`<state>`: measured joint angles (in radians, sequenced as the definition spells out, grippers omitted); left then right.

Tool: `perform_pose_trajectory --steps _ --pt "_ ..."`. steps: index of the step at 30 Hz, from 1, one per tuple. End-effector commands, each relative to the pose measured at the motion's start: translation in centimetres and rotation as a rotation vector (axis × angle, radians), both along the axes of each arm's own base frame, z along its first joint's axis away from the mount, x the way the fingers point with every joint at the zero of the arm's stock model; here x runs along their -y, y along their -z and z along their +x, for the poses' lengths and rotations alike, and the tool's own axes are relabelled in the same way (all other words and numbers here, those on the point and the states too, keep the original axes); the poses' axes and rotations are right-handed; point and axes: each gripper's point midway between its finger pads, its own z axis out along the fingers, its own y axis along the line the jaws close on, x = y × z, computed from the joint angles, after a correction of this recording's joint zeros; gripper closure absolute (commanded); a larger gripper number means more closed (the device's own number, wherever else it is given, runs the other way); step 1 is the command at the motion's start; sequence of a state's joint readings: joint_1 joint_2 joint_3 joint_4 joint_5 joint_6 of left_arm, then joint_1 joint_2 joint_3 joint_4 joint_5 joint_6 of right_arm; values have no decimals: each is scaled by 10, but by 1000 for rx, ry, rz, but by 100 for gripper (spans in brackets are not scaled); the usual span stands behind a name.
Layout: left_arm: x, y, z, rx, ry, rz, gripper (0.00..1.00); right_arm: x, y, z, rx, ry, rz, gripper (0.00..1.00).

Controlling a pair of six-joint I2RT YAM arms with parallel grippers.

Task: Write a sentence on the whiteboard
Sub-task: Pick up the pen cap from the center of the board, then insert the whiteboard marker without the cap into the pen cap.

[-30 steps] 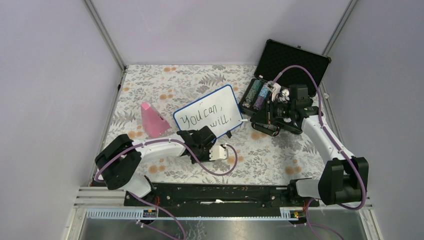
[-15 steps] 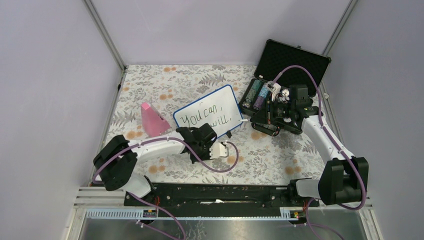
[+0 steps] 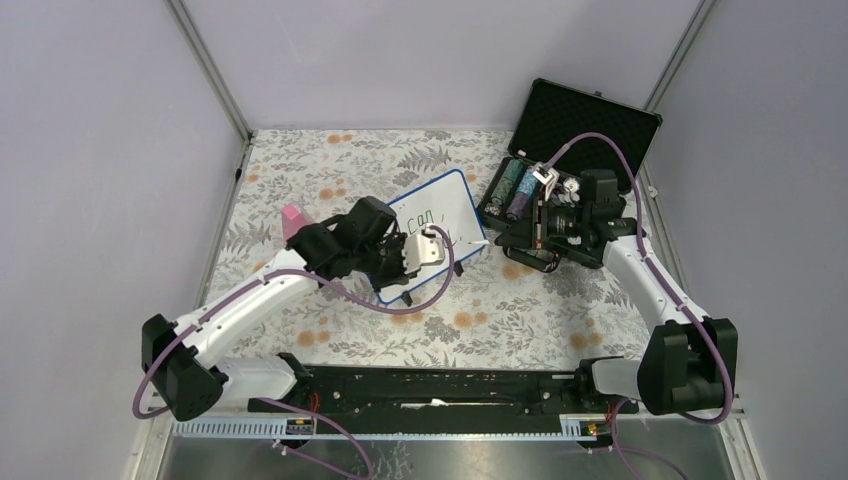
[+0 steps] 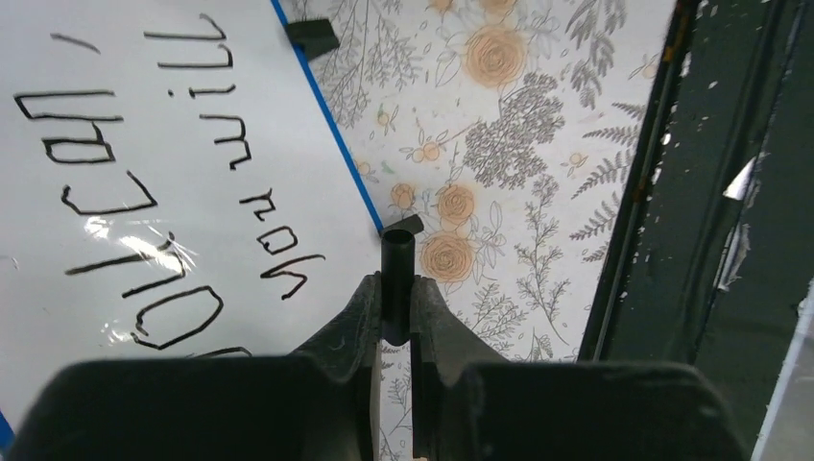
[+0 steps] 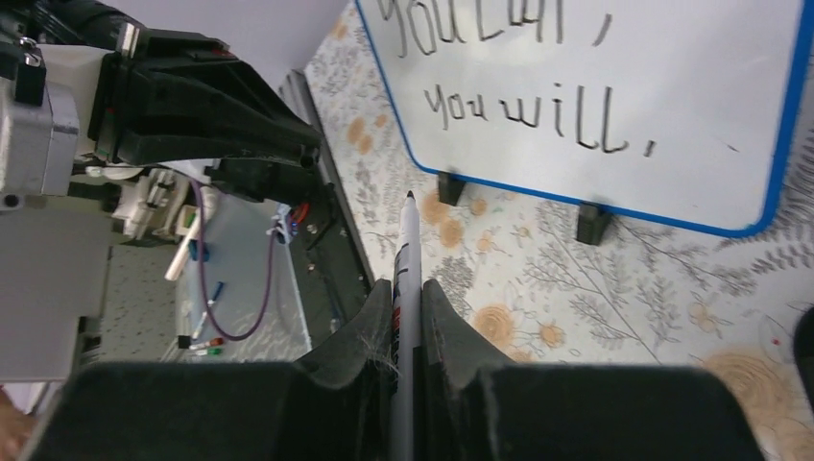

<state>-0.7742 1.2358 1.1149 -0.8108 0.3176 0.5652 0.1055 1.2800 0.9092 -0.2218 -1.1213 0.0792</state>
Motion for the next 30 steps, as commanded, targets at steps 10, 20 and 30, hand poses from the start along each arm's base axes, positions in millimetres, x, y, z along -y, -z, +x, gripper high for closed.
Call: perform_pose_trajectory --steps 10,20,30 --pt "20 -43 -31 -52 201 -142 100 -46 -38 -55 -40 -276 136 100" --pt "27 -45 -21 -53 152 -159 100 -62 -39 -75 -67 -356 117 100" --pt "31 -47 -21 -66 152 -173 100 -71 -39 -79 -70 -380 104 100"
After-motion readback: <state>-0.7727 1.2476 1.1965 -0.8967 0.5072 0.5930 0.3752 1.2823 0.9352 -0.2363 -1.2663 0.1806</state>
